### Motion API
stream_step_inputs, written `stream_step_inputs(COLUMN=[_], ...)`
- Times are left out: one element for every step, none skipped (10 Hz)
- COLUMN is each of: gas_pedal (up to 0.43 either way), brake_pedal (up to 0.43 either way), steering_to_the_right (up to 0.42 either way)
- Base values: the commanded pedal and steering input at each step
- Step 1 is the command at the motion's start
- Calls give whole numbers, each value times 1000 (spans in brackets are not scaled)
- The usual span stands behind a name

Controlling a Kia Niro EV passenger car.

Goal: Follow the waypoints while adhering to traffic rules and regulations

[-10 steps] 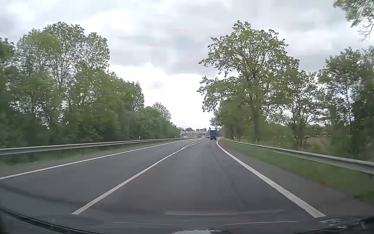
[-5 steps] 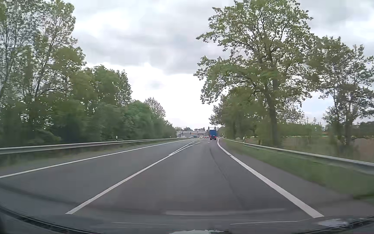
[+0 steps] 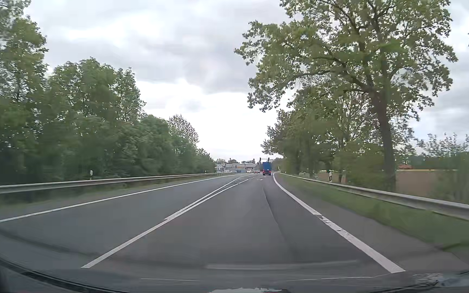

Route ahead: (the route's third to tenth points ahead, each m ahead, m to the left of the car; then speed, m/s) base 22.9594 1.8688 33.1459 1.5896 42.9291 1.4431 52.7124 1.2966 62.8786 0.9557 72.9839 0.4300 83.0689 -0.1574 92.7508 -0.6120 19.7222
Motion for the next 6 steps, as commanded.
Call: stream_step_inputs(gas_pedal=[0,0,0,0,0,0], brake_pedal=[0,0,0,0,0,0], steering_to_the_right=[5,4,5,5,5,5])
